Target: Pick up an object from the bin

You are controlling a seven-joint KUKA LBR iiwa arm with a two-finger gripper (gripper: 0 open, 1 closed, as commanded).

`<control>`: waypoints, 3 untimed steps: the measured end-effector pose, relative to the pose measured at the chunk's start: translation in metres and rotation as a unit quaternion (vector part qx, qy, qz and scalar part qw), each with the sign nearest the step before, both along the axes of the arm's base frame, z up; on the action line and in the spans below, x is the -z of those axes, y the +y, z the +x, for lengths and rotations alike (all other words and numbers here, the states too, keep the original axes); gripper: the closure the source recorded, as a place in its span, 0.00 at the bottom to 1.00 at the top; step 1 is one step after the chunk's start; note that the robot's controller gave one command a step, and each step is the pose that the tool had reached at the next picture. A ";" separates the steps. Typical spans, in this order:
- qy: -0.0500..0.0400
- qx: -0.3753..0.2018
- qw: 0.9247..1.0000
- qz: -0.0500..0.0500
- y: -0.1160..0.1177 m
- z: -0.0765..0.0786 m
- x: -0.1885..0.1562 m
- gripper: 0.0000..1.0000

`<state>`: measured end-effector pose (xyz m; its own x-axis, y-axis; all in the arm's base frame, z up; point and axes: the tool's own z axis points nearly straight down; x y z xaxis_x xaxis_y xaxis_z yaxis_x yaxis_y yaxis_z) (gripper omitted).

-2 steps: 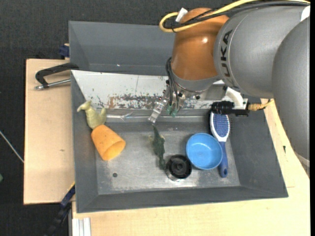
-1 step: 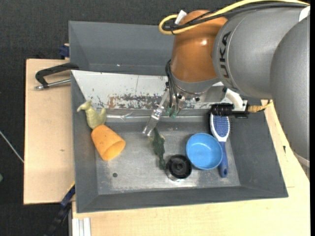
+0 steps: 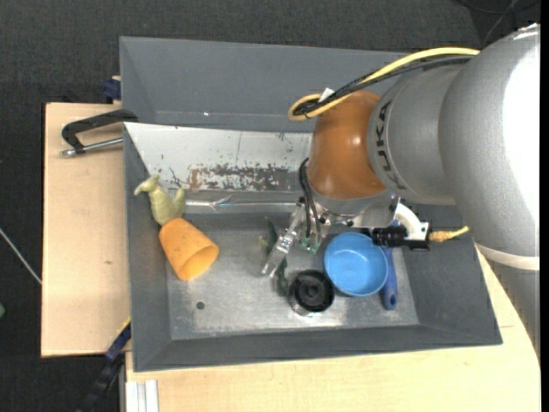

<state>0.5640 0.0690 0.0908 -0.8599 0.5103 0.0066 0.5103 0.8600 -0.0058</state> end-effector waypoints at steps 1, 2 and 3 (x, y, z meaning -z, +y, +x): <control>-0.004 -0.150 0.989 0.002 -0.019 -0.021 0.013 0.00; -0.004 -0.288 0.958 0.003 0.013 -0.069 0.008 0.00; -0.005 -0.286 0.958 0.003 0.012 -0.068 0.008 1.00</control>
Offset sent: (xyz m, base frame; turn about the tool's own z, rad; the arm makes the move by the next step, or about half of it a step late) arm -0.0208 -0.0195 -0.0138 -0.3021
